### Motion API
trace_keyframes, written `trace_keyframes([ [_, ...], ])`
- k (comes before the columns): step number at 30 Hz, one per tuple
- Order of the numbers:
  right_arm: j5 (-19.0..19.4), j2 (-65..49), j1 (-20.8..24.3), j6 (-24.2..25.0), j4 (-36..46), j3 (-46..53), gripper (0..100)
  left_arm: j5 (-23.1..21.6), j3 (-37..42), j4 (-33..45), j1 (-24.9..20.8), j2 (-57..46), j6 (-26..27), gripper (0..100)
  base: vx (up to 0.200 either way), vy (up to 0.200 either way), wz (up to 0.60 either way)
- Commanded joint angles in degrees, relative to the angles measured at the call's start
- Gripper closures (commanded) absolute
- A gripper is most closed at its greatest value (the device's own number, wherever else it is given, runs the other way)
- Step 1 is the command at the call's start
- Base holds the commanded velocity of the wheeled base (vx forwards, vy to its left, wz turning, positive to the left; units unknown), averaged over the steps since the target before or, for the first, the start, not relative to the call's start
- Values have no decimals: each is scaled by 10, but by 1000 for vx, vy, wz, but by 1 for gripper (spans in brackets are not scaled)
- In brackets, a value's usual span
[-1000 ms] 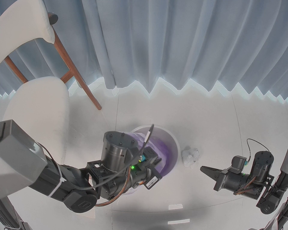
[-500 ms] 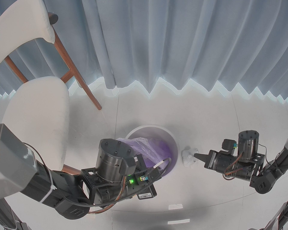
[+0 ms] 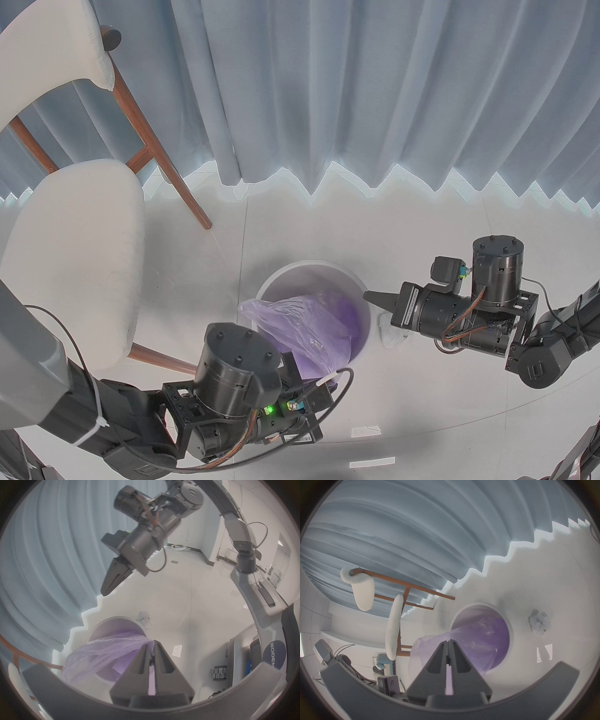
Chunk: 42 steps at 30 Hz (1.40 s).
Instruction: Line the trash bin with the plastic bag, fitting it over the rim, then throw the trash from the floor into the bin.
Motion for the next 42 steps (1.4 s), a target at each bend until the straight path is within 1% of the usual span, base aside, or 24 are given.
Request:
trace_keyframes([
  [1,17,-4,15,-2,7,-13,100,-15,37,-4,-16,-6,29,100,0,0,0],
  [5,16,-7,22,-9,36,-6,100,-22,35,-4,-34,9,31,100,0,0,0],
  [9,16,-9,22,-25,34,8,100,-20,20,-5,-33,26,31,100,0,0,0],
  [10,16,-8,22,-30,31,12,0,-20,20,-5,-30,29,31,100,0,0,0],
  [13,15,-8,22,-39,31,21,0,-19,20,-5,-17,30,29,100,0,0,0],
  [14,11,-8,22,-45,32,35,0,-17,10,-6,3,32,29,100,0,0,0],
  [15,8,-8,22,-47,32,39,0,-16,5,-7,10,32,28,100,0,0,0],
  [17,-13,-10,18,-55,33,59,0,-9,-22,-8,34,36,22,100,0,0,0],
  [18,-13,-10,18,-55,33,59,0,-9,-22,-8,34,36,22,100,0,0,0],
  [19,-31,-10,15,-60,30,80,0,-8,-40,-8,50,38,9,100,0,0,0],
  [20,-34,-11,15,-61,30,84,0,-8,-43,-8,51,38,5,100,0,0,0],
  [22,-40,-24,7,-73,30,125,0,-4,-70,-4,54,38,-40,100,0,0,0],
  [25,-41,-26,6,-88,26,161,0,11,-96,4,51,37,-90,100,0,0,0],
  [27,-42,-28,6,-95,6,190,0,21,-124,21,48,35,-126,100,0,0,0],
  [28,-42,-28,6,-95,6,190,0,21,-124,21,48,35,-126,100,0,0,0],
  [30,-42,-24,13,-108,-31,219,0,33,-157,53,42,32,-175,100,0,0,0],
  [32,-42,-15,25,-117,-51,230,0,46,-182,82,32,30,-227,100,0,0,0],
  [34,-52,-3,37,-119,-68,238,0,62,-210,120,24,26,-279,100,0,0,0],
  [37,-70,17,65,-113,-106,232,0,72,-247,181,19,21,-336,100,0,0,0],
  [38,-71,19,66,-113,-109,231,0,72,-248,184,18,21,-339,100,0,0,0],
  [39,-85,39,85,-103,-154,228,0,86,-267,202,17,23,-382,100,0,0,0],
  [40,-89,46,89,-100,-165,227,0,90,-271,205,17,25,-391,100,0,0,0],
  [41,-107,72,102,-86,-202,230,0,102,-285,211,16,28,-426,100,0,0,0],
  [42,-110,77,104,-82,-210,230,0,105,-289,212,16,30,-433,100,0,0,0],
])
